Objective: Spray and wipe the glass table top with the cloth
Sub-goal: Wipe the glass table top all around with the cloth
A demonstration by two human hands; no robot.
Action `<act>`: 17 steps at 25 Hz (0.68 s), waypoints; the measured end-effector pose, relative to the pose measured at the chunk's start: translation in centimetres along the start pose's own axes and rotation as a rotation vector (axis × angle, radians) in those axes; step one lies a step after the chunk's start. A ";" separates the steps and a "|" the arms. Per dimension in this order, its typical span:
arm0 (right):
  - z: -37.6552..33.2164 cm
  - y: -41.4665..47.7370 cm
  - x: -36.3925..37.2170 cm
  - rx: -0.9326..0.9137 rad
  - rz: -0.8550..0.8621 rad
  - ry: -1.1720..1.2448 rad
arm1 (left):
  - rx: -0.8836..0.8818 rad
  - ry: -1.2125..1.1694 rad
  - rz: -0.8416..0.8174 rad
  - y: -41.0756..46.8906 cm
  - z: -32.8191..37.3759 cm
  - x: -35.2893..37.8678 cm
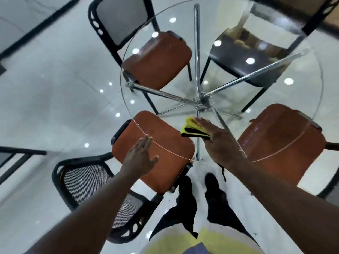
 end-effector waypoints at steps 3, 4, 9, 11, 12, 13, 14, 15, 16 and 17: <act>-0.8 4.1 5.7 -0.074 -0.244 -0.118 | 0.011 0.044 -0.016 -0.2 0.9 1.1; -0.5 4.5 7.5 -0.111 -0.384 -0.282 | -0.007 0.072 -0.037 -0.2 1.1 1.6; 0.7 3.8 11.0 -0.691 -0.256 -0.515 | -0.092 0.075 -0.056 0.1 1.7 3.3; 1.2 3.6 12.1 -0.784 -0.205 -0.488 | -0.105 0.091 -0.053 0.2 1.7 3.7; 1.4 3.7 12.6 -0.805 -0.183 -0.483 | -0.116 0.087 -0.055 0.3 1.5 3.9; 1.4 3.8 12.9 -0.820 -0.155 -0.482 | -0.126 0.081 -0.059 0.2 1.4 4.0; 1.4 3.8 12.9 -0.823 -0.122 -0.481 | -0.134 0.082 -0.058 0.1 1.4 4.2; 1.5 3.8 12.8 -0.819 -0.097 -0.476 | -0.143 0.084 -0.051 0.0 1.4 4.2; 1.6 3.8 12.7 -0.808 -0.089 -0.474 | -0.154 0.060 -0.036 -0.1 1.4 4.3; 1.7 3.8 12.5 -0.796 -0.086 -0.478 | -0.167 0.037 -0.025 -0.2 1.5 4.3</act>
Point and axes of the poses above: each hand's wrist, its own y-axis towards the middle knuckle, its own x-axis out of the palm, z = x × y, the point moved 7 cm from there along y, towards the middle knuckle, and after that the axes turned 10 degrees about z, right-handed, at the moved point
